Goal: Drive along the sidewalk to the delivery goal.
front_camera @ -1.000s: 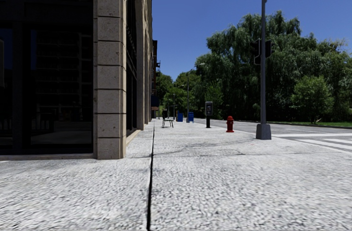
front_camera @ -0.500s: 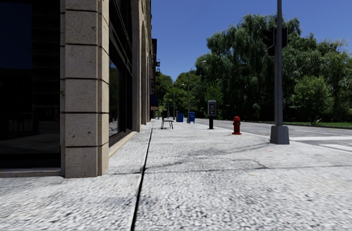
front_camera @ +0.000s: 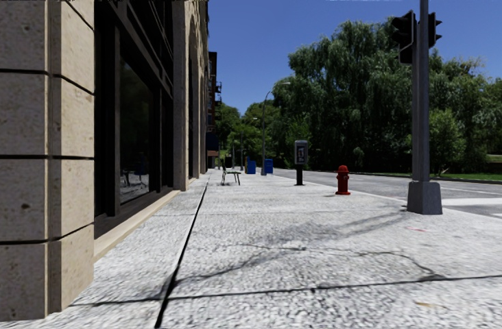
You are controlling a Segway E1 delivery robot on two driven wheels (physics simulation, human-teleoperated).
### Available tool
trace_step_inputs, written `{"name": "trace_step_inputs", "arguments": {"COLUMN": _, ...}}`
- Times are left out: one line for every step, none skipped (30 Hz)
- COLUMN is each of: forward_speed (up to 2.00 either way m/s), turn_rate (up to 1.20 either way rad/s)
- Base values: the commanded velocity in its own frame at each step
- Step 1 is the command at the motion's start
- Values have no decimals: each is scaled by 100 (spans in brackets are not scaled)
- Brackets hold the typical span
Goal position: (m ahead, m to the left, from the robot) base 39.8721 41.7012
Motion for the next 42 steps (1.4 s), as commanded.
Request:
{"name": "trace_step_inputs", "arguments": {"forward_speed": 200, "turn_rate": -33}}
{"name": "trace_step_inputs", "arguments": {"forward_speed": 200, "turn_rate": -33}}
{"name": "trace_step_inputs", "arguments": {"forward_speed": 200, "turn_rate": -33}}
{"name": "trace_step_inputs", "arguments": {"forward_speed": 200, "turn_rate": -33}}
{"name": "trace_step_inputs", "arguments": {"forward_speed": 200, "turn_rate": -33}}
{"name": "trace_step_inputs", "arguments": {"forward_speed": 200, "turn_rate": -33}}
{"name": "trace_step_inputs", "arguments": {"forward_speed": 200, "turn_rate": -30}}
{"name": "trace_step_inputs", "arguments": {"forward_speed": 200, "turn_rate": -30}}
{"name": "trace_step_inputs", "arguments": {"forward_speed": 200, "turn_rate": -15}}
{"name": "trace_step_inputs", "arguments": {"forward_speed": 200, "turn_rate": 0}}
{"name": "trace_step_inputs", "arguments": {"forward_speed": 200, "turn_rate": 0}}
{"name": "trace_step_inputs", "arguments": {"forward_speed": 200, "turn_rate": 0}}
{"name": "trace_step_inputs", "arguments": {"forward_speed": 200, "turn_rate": 0}}
{"name": "trace_step_inputs", "arguments": {"forward_speed": 200, "turn_rate": 0}}
{"name": "trace_step_inputs", "arguments": {"forward_speed": 200, "turn_rate": 0}}
{"name": "trace_step_inputs", "arguments": {"forward_speed": 200, "turn_rate": 0}}
{"name": "trace_step_inputs", "arguments": {"forward_speed": 200, "turn_rate": 0}}
{"name": "trace_step_inputs", "arguments": {"forward_speed": 200, "turn_rate": 0}}
{"name": "trace_step_inputs", "arguments": {"forward_speed": 200, "turn_rate": 0}}
{"name": "trace_step_inputs", "arguments": {"forward_speed": 200, "turn_rate": 0}}
{"name": "trace_step_inputs", "arguments": {"forward_speed": 200, "turn_rate": 0}}
{"name": "trace_step_inputs", "arguments": {"forward_speed": 200, "turn_rate": 0}}
{"name": "trace_step_inputs", "arguments": {"forward_speed": 200, "turn_rate": 0}}
{"name": "trace_step_inputs", "arguments": {"forward_speed": 200, "turn_rate": 0}}
{"name": "trace_step_inputs", "arguments": {"forward_speed": 200, "turn_rate": 0}}
{"name": "trace_step_inputs", "arguments": {"forward_speed": 200, "turn_rate": 0}}
{"name": "trace_step_inputs", "arguments": {"forward_speed": 200, "turn_rate": 0}}
{"name": "trace_step_inputs", "arguments": {"forward_speed": 200, "turn_rate": 0}}
{"name": "trace_step_inputs", "arguments": {"forward_speed": 200, "turn_rate": 0}}
{"name": "trace_step_inputs", "arguments": {"forward_speed": 200, "turn_rate": 0}}
{"name": "trace_step_inputs", "arguments": {"forward_speed": 200, "turn_rate": 0}}
{"name": "trace_step_inputs", "arguments": {"forward_speed": 200, "turn_rate": 0}}
{"name": "trace_step_inputs", "arguments": {"forward_speed": 200, "turn_rate": 0}}
{"name": "trace_step_inputs", "arguments": {"forward_speed": 200, "turn_rate": 0}}
{"name": "trace_step_inputs", "arguments": {"forward_speed": 200, "turn_rate": 0}}
{"name": "trace_step_inputs", "arguments": {"forward_speed": 200, "turn_rate": 0}}
{"name": "trace_step_inputs", "arguments": {"forward_speed": 200, "turn_rate": 0}}
{"name": "trace_step_inputs", "arguments": {"forward_speed": 200, "turn_rate": 0}}
{"name": "trace_step_inputs", "arguments": {"forward_speed": 200, "turn_rate": 0}}
{"name": "trace_step_inputs", "arguments": {"forward_speed": 200, "turn_rate": 0}}
{"name": "trace_step_inputs", "arguments": {"forward_speed": 200, "turn_rate": 0}}
{"name": "trace_step_inputs", "arguments": {"forward_speed": 200, "turn_rate": 0}}
